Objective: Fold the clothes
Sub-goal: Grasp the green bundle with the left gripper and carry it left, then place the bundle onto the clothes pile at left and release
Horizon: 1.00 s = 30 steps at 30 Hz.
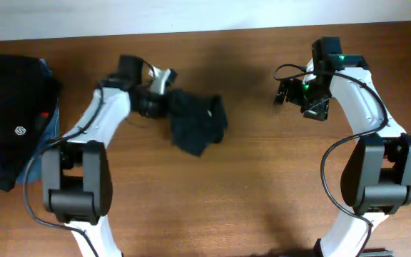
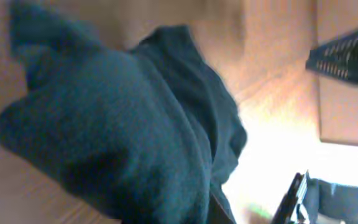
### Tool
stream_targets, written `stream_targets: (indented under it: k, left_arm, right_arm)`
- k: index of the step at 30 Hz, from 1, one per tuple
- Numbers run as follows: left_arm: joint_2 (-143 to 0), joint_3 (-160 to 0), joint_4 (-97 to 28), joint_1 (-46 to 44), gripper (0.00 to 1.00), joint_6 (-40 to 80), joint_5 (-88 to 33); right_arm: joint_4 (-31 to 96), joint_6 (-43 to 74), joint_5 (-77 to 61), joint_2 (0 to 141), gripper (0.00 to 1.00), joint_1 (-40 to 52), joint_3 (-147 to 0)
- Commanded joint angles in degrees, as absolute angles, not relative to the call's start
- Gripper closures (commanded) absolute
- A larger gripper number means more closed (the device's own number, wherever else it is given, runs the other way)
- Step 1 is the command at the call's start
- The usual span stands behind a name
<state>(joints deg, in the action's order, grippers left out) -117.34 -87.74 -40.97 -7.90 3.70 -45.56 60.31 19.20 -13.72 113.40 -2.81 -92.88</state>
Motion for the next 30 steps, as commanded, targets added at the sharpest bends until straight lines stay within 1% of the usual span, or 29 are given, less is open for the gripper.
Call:
stream_targets:
  k: [1,5,9,13,19,23,26,30]
  left_arm:
    - [-112.97,-95.66,-44.23,-3.88,0.99,9.45,-40.38]
    - [-111.55,-102.41,-46.65,0.84,0.99,16.6,-37.58]
    - [-108.79,-106.56,-47.79,6.31,1.0,20.38,-35.38]
    - [-104.92,-107.79,-48.93,11.77,0.99,21.23,-32.82]
    - [-97.82,-107.79,-50.57,23.49,0.99,21.23,-31.81]
    - [-95.48,-107.79,-50.5,31.31,0.99,21.23,-31.81]
    - [-95.66,-107.79,-49.76,34.63,0.99,21.21,-31.83]
    - [-95.79,-107.77,-43.46,36.67,0.99,21.91,-32.08]
  right_arm:
    - [60.66,18.61,-12.8,111.9,0.01,-3.03,-93.93]
    - [60.8,18.35,-12.82,111.9,0.01,-3.03,-93.93]
    - [60.88,18.15,-12.8,111.9,0.01,-3.03,-93.93]
    - [60.84,18.15,-12.8,111.9,0.01,-3.03,-93.93]
    - [60.86,17.78,-12.82,111.9,0.01,-2.98,-93.93]
    - [60.93,16.91,-13.06,111.9,0.01,-2.98,-93.93]
    - [61.19,16.71,-13.08,111.9,0.01,-2.98,-93.91]
    - [61.6,16.71,-13.26,111.9,0.01,-2.98,-93.91]
